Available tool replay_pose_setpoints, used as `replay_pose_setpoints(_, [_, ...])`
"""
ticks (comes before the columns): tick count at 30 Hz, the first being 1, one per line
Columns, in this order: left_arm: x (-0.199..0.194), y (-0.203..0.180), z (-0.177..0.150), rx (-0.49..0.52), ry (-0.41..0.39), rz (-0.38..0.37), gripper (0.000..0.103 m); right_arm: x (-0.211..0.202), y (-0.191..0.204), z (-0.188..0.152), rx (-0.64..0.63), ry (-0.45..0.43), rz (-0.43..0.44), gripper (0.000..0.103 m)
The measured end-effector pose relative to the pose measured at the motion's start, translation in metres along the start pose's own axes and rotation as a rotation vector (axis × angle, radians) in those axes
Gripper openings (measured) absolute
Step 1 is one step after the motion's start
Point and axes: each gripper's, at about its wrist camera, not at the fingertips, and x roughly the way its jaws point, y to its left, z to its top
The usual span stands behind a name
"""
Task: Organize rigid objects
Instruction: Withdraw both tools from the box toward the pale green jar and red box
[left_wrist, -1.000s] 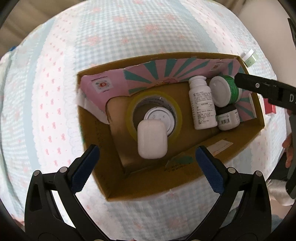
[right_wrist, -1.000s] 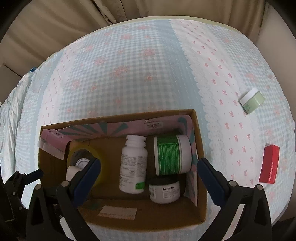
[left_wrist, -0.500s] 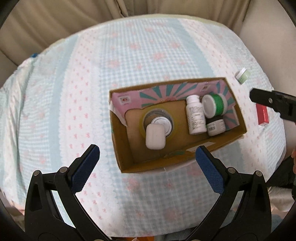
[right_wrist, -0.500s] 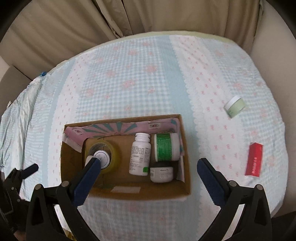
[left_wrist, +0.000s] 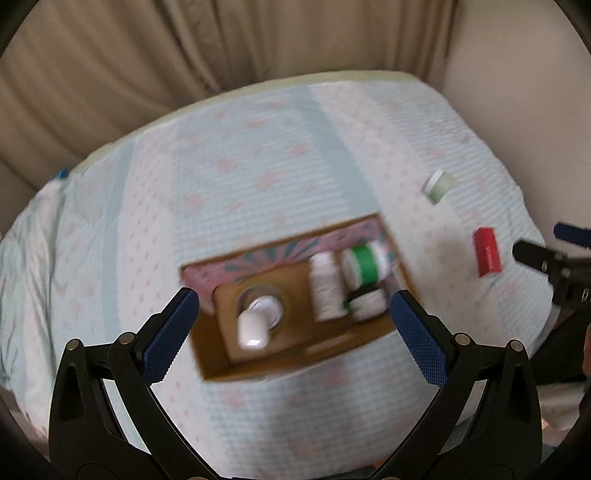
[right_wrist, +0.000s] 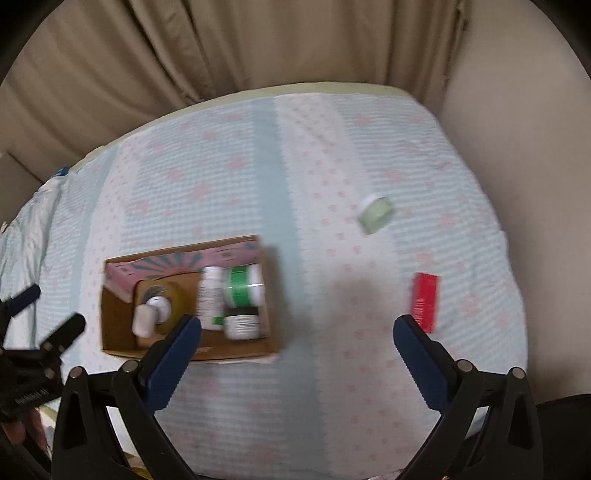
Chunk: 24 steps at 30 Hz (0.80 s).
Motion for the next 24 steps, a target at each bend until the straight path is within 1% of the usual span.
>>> replay_pose_setpoints(1, [-0.001,-0.015,0.009,0.016,-0.016,0.006,0.103,0.000,-0.014,0.000,0.011,0.004,-0.002,0.103])
replay_pose_setpoints(4, [0.004,-0.046,0.029,0.056,-0.032,-0.028,0.103,0.001,-0.046,-0.001,0.047,0.023,-0.008,0.103])
replay_pose_setpoints(6, [0.010,-0.069,0.044,0.093,-0.028,-0.025,0.103,0.004,-0.069,-0.003,0.062,0.033,-0.016,0.103])
replay_pose_setpoints(7, [0.015,-0.085,0.055,0.130,-0.018,-0.026,0.103,0.004,-0.075,-0.005,0.063,0.033,-0.021,0.103])
replay_pose_setpoints(12, [0.036,-0.135,0.088,0.261,0.000,-0.050,0.103,0.013,-0.116,-0.011,0.108,0.043,-0.035,0.103])
replay_pose_setpoints(18, [0.081,-0.193,0.123,0.408,0.056,-0.084,0.103,0.039,-0.148,-0.015,0.182,0.098,-0.039,0.103])
replay_pose_setpoints(21, [0.116,-0.227,0.138,0.497,0.096,-0.095,0.103,0.058,-0.161,-0.014,0.210,0.125,-0.058,0.103])
replay_pose_setpoints(24, [0.144,-0.249,0.147,0.549,0.133,-0.119,0.103,0.080,-0.171,-0.011,0.232,0.155,-0.076,0.103])
